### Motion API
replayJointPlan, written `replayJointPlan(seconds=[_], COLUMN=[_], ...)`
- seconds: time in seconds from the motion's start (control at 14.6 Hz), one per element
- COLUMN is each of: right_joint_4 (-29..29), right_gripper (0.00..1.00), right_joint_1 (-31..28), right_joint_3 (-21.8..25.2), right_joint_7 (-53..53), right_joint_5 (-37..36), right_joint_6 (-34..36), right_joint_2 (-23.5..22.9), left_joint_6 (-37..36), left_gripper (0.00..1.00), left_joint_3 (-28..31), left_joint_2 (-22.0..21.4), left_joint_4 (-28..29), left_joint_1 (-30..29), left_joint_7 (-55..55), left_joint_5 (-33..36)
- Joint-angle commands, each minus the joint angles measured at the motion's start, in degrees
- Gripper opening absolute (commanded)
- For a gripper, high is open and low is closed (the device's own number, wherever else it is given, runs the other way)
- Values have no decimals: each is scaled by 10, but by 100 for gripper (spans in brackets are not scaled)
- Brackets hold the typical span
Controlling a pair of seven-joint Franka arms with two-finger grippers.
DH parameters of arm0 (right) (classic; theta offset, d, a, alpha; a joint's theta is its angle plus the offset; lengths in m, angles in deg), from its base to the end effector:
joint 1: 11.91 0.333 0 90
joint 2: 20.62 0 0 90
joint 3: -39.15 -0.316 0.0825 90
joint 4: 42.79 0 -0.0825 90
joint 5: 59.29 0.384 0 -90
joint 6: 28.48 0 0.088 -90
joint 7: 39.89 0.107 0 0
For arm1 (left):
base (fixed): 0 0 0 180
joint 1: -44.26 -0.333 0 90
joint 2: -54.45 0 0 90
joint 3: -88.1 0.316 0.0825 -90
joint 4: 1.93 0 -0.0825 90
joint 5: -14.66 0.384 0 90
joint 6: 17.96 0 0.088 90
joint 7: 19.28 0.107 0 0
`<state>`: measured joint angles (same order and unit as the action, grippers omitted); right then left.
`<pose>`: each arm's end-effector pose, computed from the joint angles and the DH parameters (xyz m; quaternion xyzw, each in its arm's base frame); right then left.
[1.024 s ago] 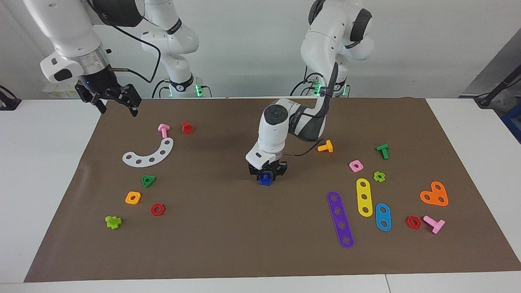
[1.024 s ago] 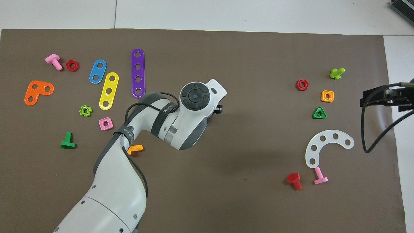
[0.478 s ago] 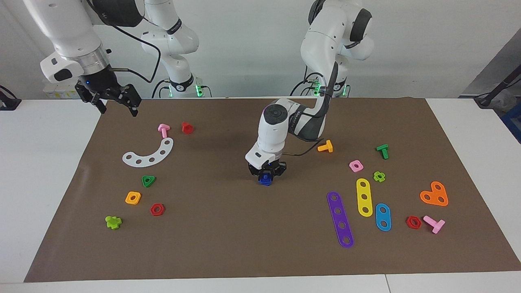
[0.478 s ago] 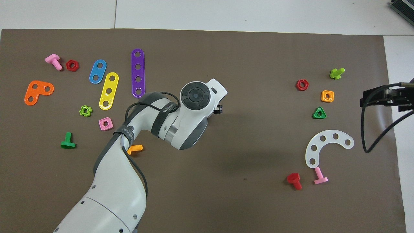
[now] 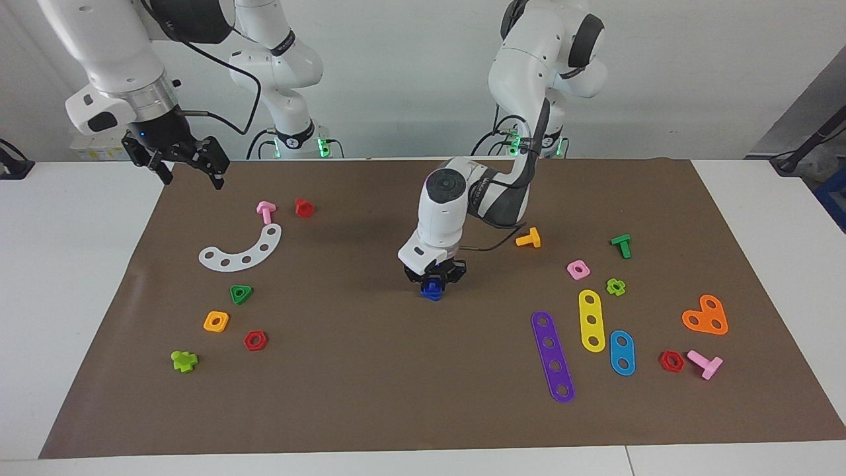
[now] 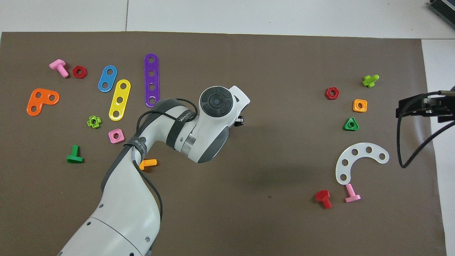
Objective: Unscrew and place screws in storage area
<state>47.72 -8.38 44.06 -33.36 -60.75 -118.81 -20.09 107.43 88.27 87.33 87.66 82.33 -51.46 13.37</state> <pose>0.5520 -0.0162 0.6259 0.9975 -0.0689 0.0036 0.0122 0.5536 -0.4324 0.3147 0.9987 -0.0439 0.0160 0.0216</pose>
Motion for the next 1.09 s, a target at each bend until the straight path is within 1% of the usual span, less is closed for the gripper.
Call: replayJointPlan(seconds=[0.0,0.2,0.34,0.55,0.61,0.82,0.96,1.02], right_joint_4=[10,10,10,10,10,10,10,10], right_gripper=[100,100,100,100,100,100,100,100], right_joint_1=[-3,-3,-3,-3,-3,-3,-3,-3], right_joint_3=[-3,-3,-3,-3,-3,-3,-3,-3], right_joint_7=[-12,-12,-12,-12,-12,-12,-12,-12], right_joint_5=[1,1,1,1,1,1,1,1], right_joint_6=[-3,-3,-3,-3,-3,-3,-3,-3], right_joint_2=[10,10,10,10,10,10,10,10], left_joint_6=[-44,-87,-100,-150,-159,-175,-181,-182], left_gripper=[36,36,37,37,37,35,34,34], left_joint_3=[9,8,12,12,14,11,12,12], left_joint_2=[12,27,25,25,23,17,-1,-5], left_joint_4=[-42,-95,-109,-152,-156,-143,-109,-94], left_joint_1=[7,2,0,-31,-37,-89,-113,-137], left_joint_7=[-8,-10,-10,-8,-6,13,72,102], left_joint_5=[-2,-4,-7,-10,-9,-6,-8,-8])
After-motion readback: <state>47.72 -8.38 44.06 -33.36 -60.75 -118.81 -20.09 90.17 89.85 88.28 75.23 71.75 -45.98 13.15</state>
